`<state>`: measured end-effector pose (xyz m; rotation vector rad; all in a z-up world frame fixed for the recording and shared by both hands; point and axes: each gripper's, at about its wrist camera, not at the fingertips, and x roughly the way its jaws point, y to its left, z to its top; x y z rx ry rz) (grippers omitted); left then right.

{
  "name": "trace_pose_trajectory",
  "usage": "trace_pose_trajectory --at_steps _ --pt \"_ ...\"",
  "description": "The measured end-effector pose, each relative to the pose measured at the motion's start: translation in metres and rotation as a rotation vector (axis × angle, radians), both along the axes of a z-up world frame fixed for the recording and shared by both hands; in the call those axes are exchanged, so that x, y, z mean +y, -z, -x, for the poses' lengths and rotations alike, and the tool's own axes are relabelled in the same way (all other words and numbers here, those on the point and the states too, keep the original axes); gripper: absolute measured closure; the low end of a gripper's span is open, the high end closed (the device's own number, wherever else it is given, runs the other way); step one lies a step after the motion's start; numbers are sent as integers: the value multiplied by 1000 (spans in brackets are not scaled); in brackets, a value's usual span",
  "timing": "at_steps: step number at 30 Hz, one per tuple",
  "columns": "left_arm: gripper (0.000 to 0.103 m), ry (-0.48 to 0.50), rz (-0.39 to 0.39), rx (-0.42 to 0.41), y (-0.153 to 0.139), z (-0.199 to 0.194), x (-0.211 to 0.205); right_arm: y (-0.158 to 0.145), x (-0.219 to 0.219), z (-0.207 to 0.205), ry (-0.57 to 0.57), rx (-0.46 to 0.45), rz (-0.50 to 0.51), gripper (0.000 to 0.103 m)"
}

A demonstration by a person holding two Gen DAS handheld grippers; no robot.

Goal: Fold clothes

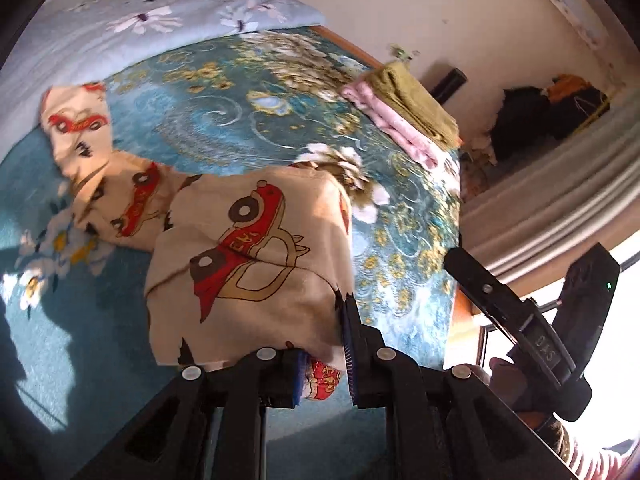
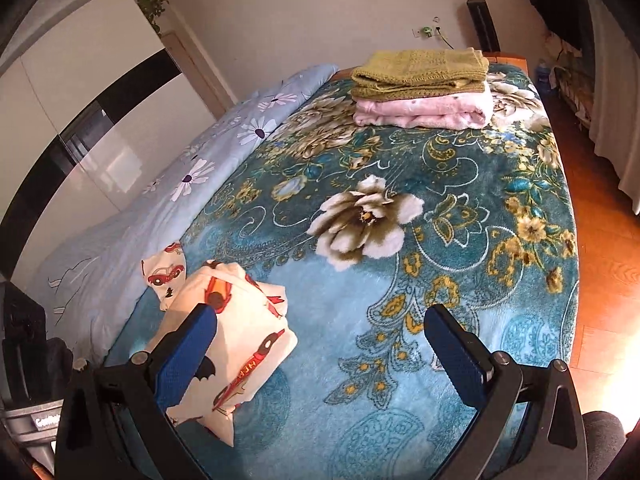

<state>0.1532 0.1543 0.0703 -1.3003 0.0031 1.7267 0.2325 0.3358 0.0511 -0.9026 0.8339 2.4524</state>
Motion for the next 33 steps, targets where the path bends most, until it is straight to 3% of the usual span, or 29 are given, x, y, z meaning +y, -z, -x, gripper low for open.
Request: trace_pose_trajectory --at_steps 3,6,8,11,14,17,19,22,27,31,33 --pt "81 73 26 -26 5 -15 26 1 13 -5 17 -35 13 0" --pt "68 113 115 -122 23 -21 33 -1 20 -18 27 -22 26 0" --pt "50 104 145 -155 30 -23 23 3 19 -21 6 -28 42 0" --pt "46 47 143 -199 30 -15 -2 9 10 -15 -65 -53 57 0" --pt "41 -98 132 -227 32 9 -36 12 -2 -6 -154 -77 58 0" --pt "40 -313 164 -279 48 39 -71 18 -16 3 -239 -135 50 0" --pt "39 -394 197 -287 61 47 -86 22 -26 7 -296 -171 37 0" --pt "39 -402 262 -276 81 45 -90 23 -43 15 -393 -192 -7 0" --pt "39 -376 273 -364 103 39 -86 27 -70 32 -503 -282 -100 0" --pt "39 -372 274 -375 108 36 -90 37 -83 46 -550 -374 -179 0" --pt "39 -377 270 -383 108 35 -93 41 -84 53 -560 -407 -224 7"
